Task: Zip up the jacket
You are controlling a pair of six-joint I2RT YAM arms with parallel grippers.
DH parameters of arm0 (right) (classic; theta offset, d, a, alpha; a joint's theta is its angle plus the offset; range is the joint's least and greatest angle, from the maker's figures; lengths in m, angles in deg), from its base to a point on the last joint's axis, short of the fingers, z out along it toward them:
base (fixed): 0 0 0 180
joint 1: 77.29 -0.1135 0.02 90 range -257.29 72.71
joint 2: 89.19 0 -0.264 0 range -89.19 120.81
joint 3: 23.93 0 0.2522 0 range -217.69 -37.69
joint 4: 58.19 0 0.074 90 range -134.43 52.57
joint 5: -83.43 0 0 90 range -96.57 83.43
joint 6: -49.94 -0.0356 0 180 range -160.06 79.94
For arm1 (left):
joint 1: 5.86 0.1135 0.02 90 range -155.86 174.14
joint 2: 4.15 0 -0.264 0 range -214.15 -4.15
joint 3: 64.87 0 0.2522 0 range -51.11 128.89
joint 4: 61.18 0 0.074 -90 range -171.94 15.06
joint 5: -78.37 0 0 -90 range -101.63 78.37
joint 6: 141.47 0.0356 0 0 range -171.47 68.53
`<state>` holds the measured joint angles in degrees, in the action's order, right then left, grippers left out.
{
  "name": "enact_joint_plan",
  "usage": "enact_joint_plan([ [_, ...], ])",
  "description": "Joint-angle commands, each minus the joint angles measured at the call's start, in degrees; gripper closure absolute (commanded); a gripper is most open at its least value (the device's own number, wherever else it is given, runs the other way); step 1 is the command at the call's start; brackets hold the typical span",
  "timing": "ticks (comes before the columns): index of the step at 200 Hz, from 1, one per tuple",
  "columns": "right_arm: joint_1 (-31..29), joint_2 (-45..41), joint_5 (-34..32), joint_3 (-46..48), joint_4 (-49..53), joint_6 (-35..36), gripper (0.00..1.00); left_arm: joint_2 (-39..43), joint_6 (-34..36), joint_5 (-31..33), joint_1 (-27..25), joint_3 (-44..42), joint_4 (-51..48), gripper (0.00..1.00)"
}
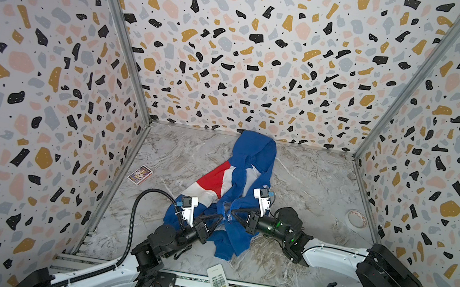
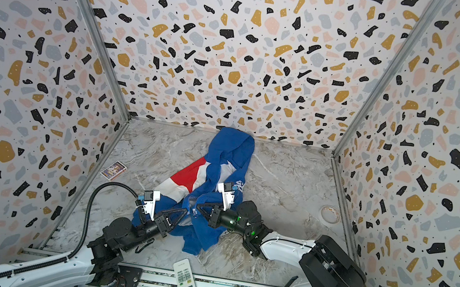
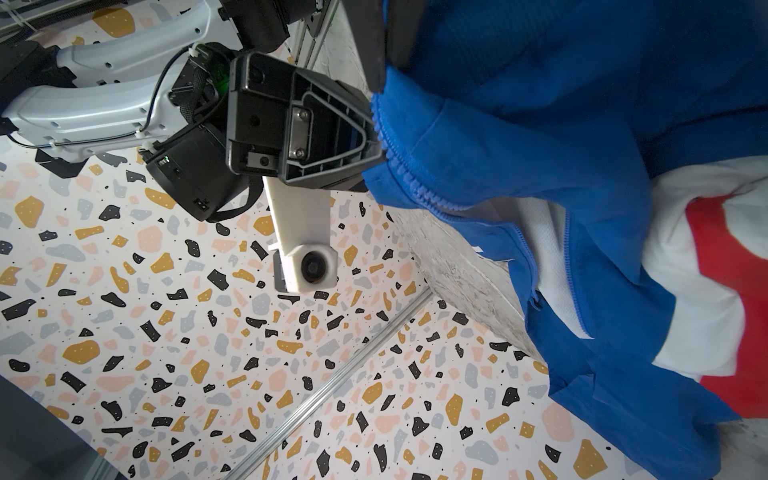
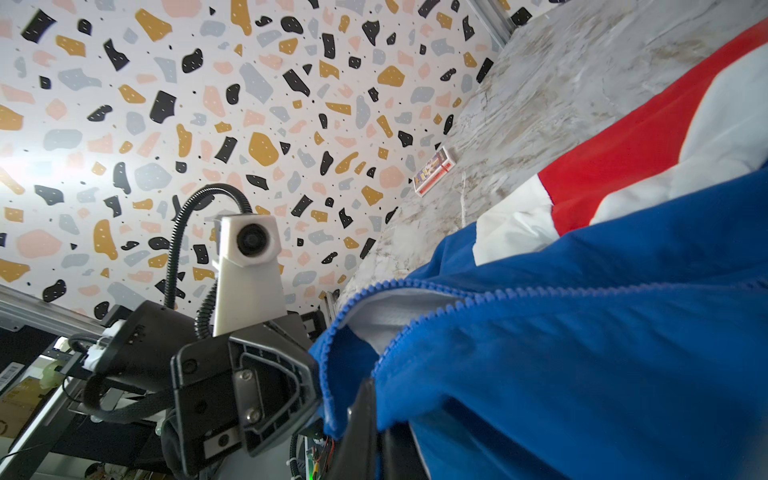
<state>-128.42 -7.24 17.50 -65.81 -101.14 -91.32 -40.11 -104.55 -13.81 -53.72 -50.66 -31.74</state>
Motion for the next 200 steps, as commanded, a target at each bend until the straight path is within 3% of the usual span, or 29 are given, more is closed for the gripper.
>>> enact_joint_plan([
  [1,-0.3,1.2,1.3,0.5,-6.6,-2.8,1.00,-0.6,0.7,0.8,-0.3,0.3,4.6,1.00],
  [102,-1.1,1.0,0.9,0.6,-4.5,-2.3,1.00,1.6,0.7,2.7,-0.2,0.0,3.6,1.00],
  [200,-1.5,1.4,1.1,0.3,-5.9,-2.9,1.00,-1.3,0.6,2.6,-0.3,0.4,5.7,1.00],
])
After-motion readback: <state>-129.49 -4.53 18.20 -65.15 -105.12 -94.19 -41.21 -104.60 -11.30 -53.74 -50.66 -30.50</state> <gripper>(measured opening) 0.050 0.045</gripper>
